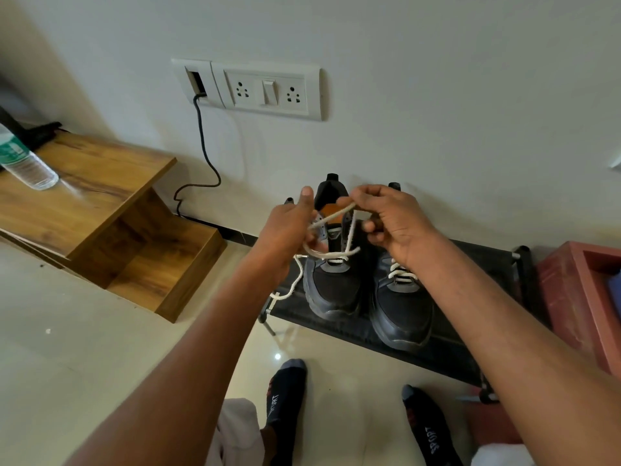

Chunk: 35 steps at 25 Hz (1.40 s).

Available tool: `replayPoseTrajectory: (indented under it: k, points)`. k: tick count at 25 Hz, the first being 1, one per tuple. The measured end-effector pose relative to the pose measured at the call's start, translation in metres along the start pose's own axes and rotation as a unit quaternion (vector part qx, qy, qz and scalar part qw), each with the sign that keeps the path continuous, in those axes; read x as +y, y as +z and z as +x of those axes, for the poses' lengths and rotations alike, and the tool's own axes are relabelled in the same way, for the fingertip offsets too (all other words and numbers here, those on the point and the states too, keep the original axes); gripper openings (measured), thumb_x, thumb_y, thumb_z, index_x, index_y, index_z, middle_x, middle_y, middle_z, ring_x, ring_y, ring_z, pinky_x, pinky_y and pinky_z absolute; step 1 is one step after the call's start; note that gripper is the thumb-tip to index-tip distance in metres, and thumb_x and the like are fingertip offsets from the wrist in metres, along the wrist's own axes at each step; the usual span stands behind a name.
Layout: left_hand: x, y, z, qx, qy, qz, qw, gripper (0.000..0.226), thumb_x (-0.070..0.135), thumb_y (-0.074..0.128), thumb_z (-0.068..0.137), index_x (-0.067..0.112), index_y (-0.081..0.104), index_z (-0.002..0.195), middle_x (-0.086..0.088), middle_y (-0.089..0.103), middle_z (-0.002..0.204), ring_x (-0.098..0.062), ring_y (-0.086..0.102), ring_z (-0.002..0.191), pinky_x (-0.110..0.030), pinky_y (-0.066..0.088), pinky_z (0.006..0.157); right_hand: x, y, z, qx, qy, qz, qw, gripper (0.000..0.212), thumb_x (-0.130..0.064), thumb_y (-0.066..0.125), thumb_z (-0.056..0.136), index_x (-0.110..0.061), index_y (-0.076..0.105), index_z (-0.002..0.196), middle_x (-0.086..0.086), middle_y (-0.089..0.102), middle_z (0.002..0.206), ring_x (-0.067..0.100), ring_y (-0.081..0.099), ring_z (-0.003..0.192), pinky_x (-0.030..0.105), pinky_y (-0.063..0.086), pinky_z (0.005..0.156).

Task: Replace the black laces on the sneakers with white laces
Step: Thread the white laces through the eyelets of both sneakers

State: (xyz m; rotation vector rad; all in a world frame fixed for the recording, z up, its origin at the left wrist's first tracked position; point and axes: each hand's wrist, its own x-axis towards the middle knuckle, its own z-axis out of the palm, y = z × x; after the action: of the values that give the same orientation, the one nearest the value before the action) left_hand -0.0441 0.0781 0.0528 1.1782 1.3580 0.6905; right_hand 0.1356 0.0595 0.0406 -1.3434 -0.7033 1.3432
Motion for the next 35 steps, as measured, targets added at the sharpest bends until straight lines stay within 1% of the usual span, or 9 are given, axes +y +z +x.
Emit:
replayPoseTrajectory:
  k: [2,6,9,12,22,25,28,31,35]
  points:
    - [-0.002,-0.012,0.0,0.076,0.027,-0.026,0.996,0.041,0.042,0.049,0.109,0.005,0.065,0.114,-0.001,0.055,0.064,-0.02,0.063,0.061,-0.042,0.061,0.082,0.001,-0.015,0.001,0.135,-0.041,-0.184,0.973,0.007,-0.01,0.07,0.095,-0.016,0.074,0.093,0.011,0.08,0.091,0.009,0.064,0.052,0.023,0.051,0.049]
    - [-0.001,-0.019,0.004,0.102,0.066,-0.096,0.988,0.014,0.018,0.057,0.106,0.009,0.065,0.112,0.0,0.057,0.07,-0.012,0.054,0.063,-0.027,0.052,0.063,0.015,-0.021,-0.003,0.182,-0.143,-0.613,0.756,0.013,-0.016,0.073,0.093,-0.018,0.072,0.106,0.006,0.063,0.113,0.026,0.06,0.104,0.035,0.049,0.076]
    - [-0.002,0.004,0.015,0.047,0.085,-0.051,0.994,0.014,0.014,0.066,0.102,0.005,0.062,0.112,-0.002,0.063,0.067,-0.009,0.054,0.053,-0.024,0.05,0.054,0.018,0.001,0.002,0.048,-0.182,-0.419,0.888,0.017,-0.022,0.071,0.098,-0.023,0.075,0.115,-0.005,0.07,0.113,0.011,0.063,0.102,0.027,0.049,0.081]
    - [-0.008,0.014,0.031,0.038,0.084,-0.048,0.995,0.019,0.018,0.07,0.1,0.002,0.063,0.108,-0.006,0.064,0.065,-0.012,0.053,0.049,-0.024,0.047,0.048,0.014,0.005,0.002,-0.011,-0.071,-0.178,0.981,0.015,-0.023,0.067,0.102,-0.017,0.081,0.102,-0.007,0.072,0.072,0.0,0.06,0.059,0.016,0.044,0.052]
    - [-0.001,0.008,0.06,-0.023,0.076,-0.011,0.997,0.03,0.027,0.073,0.098,-0.002,0.065,0.104,-0.004,0.068,0.064,-0.016,0.054,0.05,-0.024,0.045,0.049,0.026,-0.009,0.022,0.044,-0.064,-0.22,0.972,0.016,-0.022,0.069,0.098,-0.017,0.079,0.087,0.002,0.074,0.073,0.012,0.063,0.062,0.029,0.046,0.056]
    - [-0.007,-0.004,0.07,0.009,0.08,0.08,0.994,0.025,0.028,0.069,0.101,0.003,0.07,0.098,-0.003,0.065,0.065,-0.009,0.055,0.05,-0.016,0.045,0.047,0.03,-0.015,0.029,0.218,-0.108,-0.445,0.862,0.02,-0.02,0.062,0.095,-0.012,0.074,0.082,0.008,0.068,0.072,0.032,0.064,0.068,0.036,0.047,0.057]
    - [-0.013,-0.01,0.072,-0.002,0.081,0.11,0.991,0.021,0.024,0.071,0.099,0.004,0.072,0.094,-0.001,0.064,0.063,-0.007,0.054,0.049,-0.016,0.044,0.048,0.037,-0.007,0.02,0.2,-0.174,-0.593,0.76,0.021,-0.019,0.066,0.094,-0.016,0.071,0.114,0.005,0.068,0.104,0.03,0.062,0.097,0.039,0.053,0.074]
    - [-0.013,-0.007,0.067,-0.046,0.098,0.116,0.987,0.023,0.027,0.075,0.096,0.004,0.072,0.091,-0.003,0.066,0.064,-0.009,0.055,0.05,-0.019,0.046,0.05,0.04,0.006,0.02,0.063,-0.246,-0.493,0.832,0.047,-0.019,0.076,0.092,-0.022,0.062,0.137,-0.007,0.066,0.119,0.012,0.059,0.109,0.023,0.047,0.09]
    - [-0.015,-0.007,0.069,-0.073,0.114,0.097,0.986,0.021,0.019,0.075,0.096,-0.001,0.072,0.093,-0.016,0.076,0.08,-0.018,0.065,0.062,-0.028,0.053,0.061,0.043,0.009,0.028,0.014,-0.176,-0.322,0.93,0.009,-0.023,0.078,0.094,-0.022,0.08,0.103,-0.007,0.077,0.078,0.003,0.073,0.074,0.028,0.06,0.076]
